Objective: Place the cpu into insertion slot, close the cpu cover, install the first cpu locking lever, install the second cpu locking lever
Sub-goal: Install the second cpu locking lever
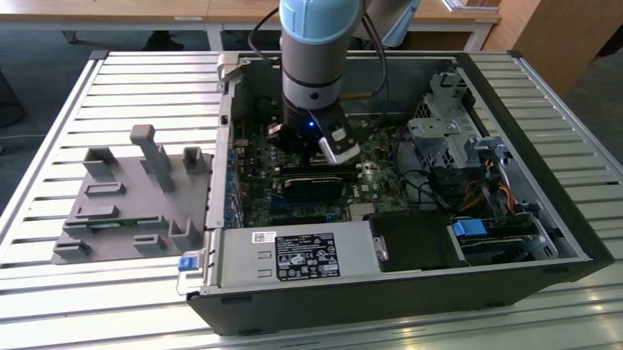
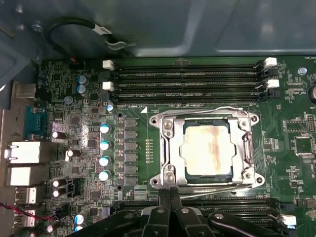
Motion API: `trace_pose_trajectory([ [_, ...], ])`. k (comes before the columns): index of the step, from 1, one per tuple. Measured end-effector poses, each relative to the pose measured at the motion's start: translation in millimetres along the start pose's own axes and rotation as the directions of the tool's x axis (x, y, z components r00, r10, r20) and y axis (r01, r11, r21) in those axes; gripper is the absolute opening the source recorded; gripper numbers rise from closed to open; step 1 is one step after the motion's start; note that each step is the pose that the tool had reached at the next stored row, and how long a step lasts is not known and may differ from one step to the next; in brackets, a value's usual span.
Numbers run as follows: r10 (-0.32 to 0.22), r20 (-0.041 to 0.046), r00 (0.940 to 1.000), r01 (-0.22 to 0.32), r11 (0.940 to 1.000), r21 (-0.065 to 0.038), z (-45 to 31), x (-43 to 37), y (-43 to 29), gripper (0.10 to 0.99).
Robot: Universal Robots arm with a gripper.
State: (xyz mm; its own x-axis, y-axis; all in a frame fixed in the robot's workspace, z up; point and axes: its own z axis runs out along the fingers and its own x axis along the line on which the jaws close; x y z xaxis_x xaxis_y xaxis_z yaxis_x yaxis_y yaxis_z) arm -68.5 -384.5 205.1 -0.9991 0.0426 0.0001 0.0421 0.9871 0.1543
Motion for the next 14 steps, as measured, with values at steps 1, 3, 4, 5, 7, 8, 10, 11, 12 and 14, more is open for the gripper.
trace_pose_trajectory([
  [1,0.000,-0.0001,1.0000,0.000,1.0000,-0.001,0.4,0.2,-0.4,0.106],
  [3,0.000,-0.0004,1.0000,0.000,1.0000,-0.005,1.3,0.9,-1.1,0.106],
  [4,0.000,-0.0005,1.0000,0.000,1.0000,-0.010,1.9,1.3,-1.4,0.106],
  [5,0.000,-0.0008,1.0000,0.000,0.9999,-0.014,2.5,1.8,-1.7,0.106],
  [7,0.000,-0.0012,1.0000,0.000,0.9997,-0.026,4.0,2.5,-2.1,0.106],
  [8,0.000,-0.0014,1.0000,0.000,0.9995,-0.032,4.5,2.9,-2.2,0.106],
  [10,0.000,-0.0018,1.0000,0.000,0.9991,-0.042,5.4,3.6,-2.5,0.106],
  [11,0.000,-0.0019,1.0000,0.000,0.9990,-0.044,6.0,3.8,-2.7,0.106],
  [12,0.000,-0.0020,1.0000,0.000,0.9989,-0.046,6.6,4.0,-2.9,0.106],
  [14,0.000,-0.0022,1.0000,0.000,0.9987,-0.050,7.7,4.6,-3.2,0.106],
])
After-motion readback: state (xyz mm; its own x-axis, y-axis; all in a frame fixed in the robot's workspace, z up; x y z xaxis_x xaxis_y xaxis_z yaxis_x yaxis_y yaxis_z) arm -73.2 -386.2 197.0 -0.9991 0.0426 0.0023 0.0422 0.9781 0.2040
